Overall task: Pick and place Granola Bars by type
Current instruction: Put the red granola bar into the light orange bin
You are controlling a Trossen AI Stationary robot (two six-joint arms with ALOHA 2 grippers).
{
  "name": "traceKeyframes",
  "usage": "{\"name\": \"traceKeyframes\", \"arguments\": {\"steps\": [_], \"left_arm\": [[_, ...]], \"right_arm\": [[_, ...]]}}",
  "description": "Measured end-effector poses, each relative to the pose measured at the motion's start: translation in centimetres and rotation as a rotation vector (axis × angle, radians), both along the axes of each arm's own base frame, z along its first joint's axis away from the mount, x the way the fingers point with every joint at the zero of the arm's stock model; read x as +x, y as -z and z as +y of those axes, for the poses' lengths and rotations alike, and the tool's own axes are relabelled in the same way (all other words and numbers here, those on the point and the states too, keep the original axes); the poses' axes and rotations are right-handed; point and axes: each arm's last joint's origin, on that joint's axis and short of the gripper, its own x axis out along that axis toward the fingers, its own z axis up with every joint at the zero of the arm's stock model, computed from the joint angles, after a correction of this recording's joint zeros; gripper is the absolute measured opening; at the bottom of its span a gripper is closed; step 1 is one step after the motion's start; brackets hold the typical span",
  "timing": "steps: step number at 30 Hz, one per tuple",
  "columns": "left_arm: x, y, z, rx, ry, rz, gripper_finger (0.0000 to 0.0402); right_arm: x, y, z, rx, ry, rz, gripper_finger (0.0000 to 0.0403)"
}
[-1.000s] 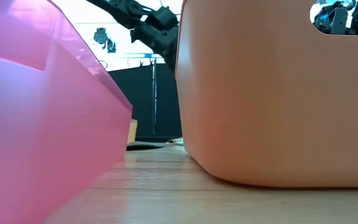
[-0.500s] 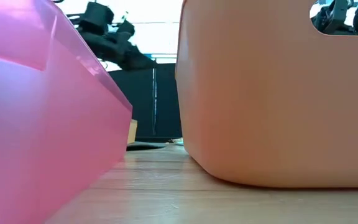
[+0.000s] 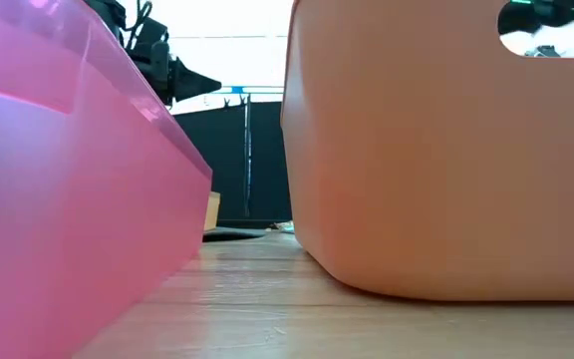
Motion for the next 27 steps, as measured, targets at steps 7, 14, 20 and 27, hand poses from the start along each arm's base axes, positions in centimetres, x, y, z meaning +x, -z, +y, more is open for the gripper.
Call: {"name": "traceKeyframes", "arguments": {"steps": [7, 14, 20, 27], "left_arm": [[-0.1, -0.1, 0.0, 0.013, -0.005, -0.007, 0.002], [0.0, 0.4, 0.0, -0.005, -0.005, 0.039, 0.0004], [0.0, 1.0, 0.0, -0.045, -0.005, 0.095, 0.0021], [-0.1, 1.4, 0.0, -0.086, -0.004, 0.127, 0.0007]], "right_arm": [[10.4, -3.6, -6.3, 0.064, 0.07, 0.494, 0.0171], [16.9, 0.9, -11.3, 0.147, 0.132, 0.904, 0.0171], [17.7, 6.2, -13.9, 0.267, 0.131, 1.065, 0.0171], [16.4, 9.7, -15.5, 0.545, 0.067, 1.12, 0.0171]]}}
